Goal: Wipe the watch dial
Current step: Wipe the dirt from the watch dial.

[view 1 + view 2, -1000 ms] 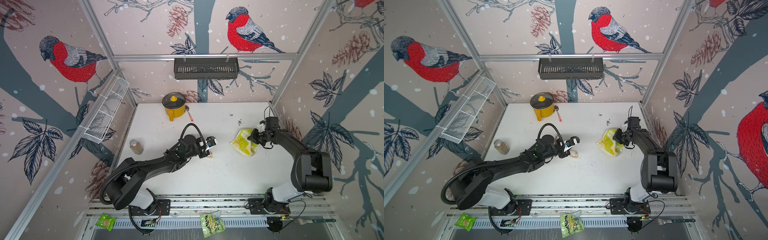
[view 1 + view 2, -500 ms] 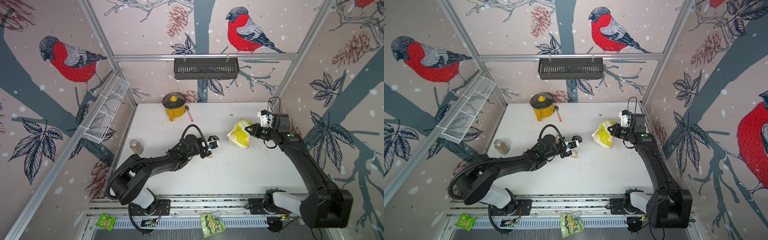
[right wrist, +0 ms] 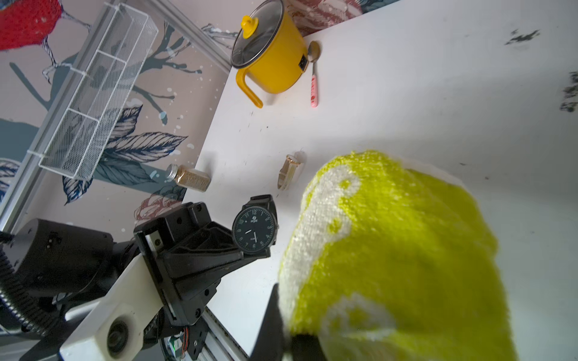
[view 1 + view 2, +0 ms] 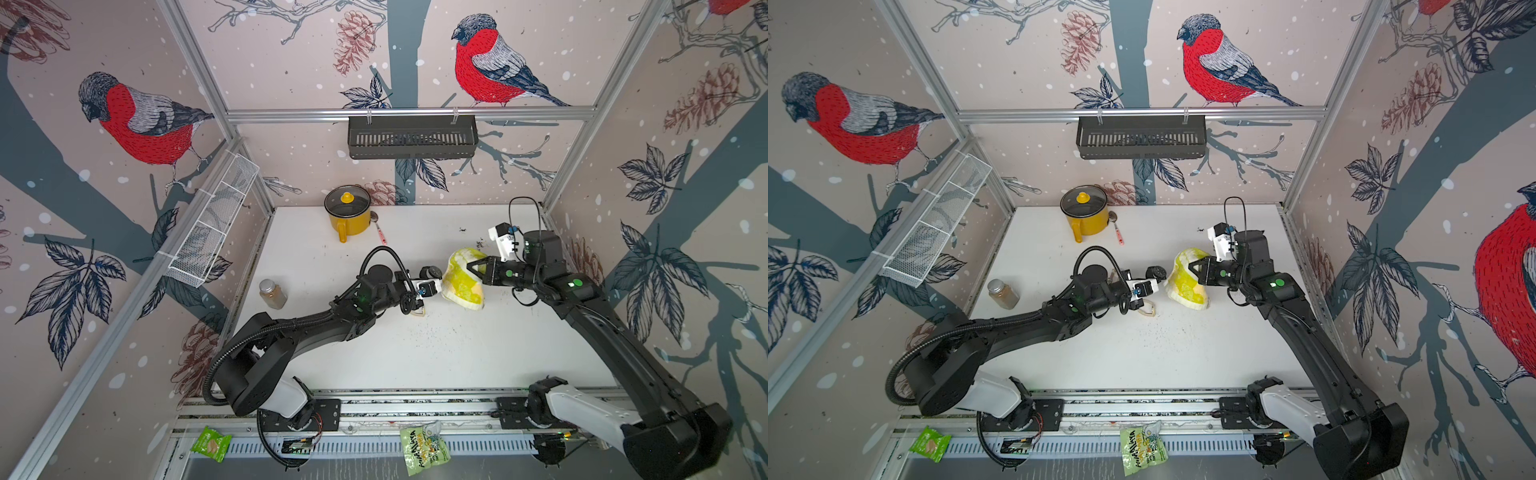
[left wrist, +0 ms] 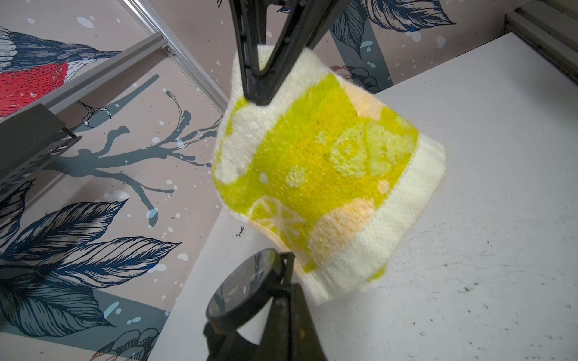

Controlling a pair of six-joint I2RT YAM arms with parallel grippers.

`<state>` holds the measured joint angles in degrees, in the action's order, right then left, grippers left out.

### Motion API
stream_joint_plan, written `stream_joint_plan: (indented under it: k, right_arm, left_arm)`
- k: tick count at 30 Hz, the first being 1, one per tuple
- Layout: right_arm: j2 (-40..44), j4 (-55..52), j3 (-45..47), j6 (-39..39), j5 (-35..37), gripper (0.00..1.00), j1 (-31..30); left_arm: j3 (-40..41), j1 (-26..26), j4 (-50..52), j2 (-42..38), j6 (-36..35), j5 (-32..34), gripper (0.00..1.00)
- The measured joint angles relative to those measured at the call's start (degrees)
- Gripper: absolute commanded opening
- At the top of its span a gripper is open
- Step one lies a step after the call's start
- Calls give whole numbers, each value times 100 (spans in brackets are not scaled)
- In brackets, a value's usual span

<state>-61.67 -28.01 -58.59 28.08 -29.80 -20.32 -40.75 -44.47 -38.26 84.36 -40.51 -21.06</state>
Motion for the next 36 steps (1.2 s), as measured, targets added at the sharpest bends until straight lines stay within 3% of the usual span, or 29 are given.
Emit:
stream_joint_plan:
  k: [7,17,36]
  right_arm:
    - [-205,-42,-247,68,313,4,-715]
    - [-664,-68,-457,4,461,4,-1272]
    - [-1445,-258,-444,-304,184,4,-1217]
  left_arm:
    - [96,0,7,-81,-35,-122,0]
    - [103,-9,50,-98,-39,-144,0]
    - [328,-256,431,-291,-210,-7,0]
